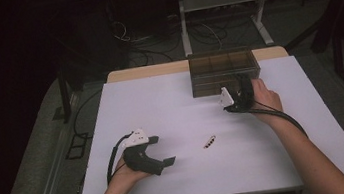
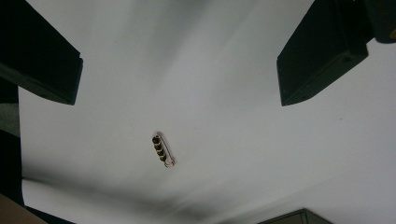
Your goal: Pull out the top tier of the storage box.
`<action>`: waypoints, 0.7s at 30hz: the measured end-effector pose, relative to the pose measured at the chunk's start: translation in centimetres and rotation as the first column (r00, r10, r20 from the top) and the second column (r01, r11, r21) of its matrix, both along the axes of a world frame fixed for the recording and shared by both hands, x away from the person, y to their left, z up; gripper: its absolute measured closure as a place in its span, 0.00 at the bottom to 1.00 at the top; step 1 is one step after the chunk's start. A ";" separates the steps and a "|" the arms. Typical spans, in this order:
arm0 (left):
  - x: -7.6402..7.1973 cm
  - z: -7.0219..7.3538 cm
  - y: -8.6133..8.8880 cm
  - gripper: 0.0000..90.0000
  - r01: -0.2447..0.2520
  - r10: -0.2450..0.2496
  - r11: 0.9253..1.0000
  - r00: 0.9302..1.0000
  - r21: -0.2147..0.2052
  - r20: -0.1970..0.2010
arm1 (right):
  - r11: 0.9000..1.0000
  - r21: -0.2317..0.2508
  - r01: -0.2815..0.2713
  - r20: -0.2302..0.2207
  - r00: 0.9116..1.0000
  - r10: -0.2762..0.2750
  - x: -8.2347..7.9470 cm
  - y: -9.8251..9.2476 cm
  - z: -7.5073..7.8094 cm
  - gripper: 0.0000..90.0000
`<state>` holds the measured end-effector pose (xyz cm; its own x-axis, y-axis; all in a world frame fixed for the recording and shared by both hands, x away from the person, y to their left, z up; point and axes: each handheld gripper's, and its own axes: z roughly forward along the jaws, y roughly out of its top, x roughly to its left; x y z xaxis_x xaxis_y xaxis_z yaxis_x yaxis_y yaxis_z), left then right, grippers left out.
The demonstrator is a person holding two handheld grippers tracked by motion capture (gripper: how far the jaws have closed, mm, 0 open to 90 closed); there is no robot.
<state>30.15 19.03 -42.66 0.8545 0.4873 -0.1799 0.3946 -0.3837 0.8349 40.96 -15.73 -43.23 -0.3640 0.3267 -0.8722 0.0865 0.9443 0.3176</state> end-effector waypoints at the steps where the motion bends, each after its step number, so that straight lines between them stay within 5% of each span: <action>1: 0.0 0.0 0.0 0.00 0.000 0.000 1.000 1.000 0.000 0.001 | 1.000 -0.004 0.000 0.002 1.000 0.000 0.0 0.1 0.0 0.23; 21: 0.0 0.0 0.0 0.00 -0.001 0.001 1.000 1.000 -0.001 0.000 | 0.996 -0.084 -0.020 0.054 0.998 0.025 0.4 0.8 0.4 0.47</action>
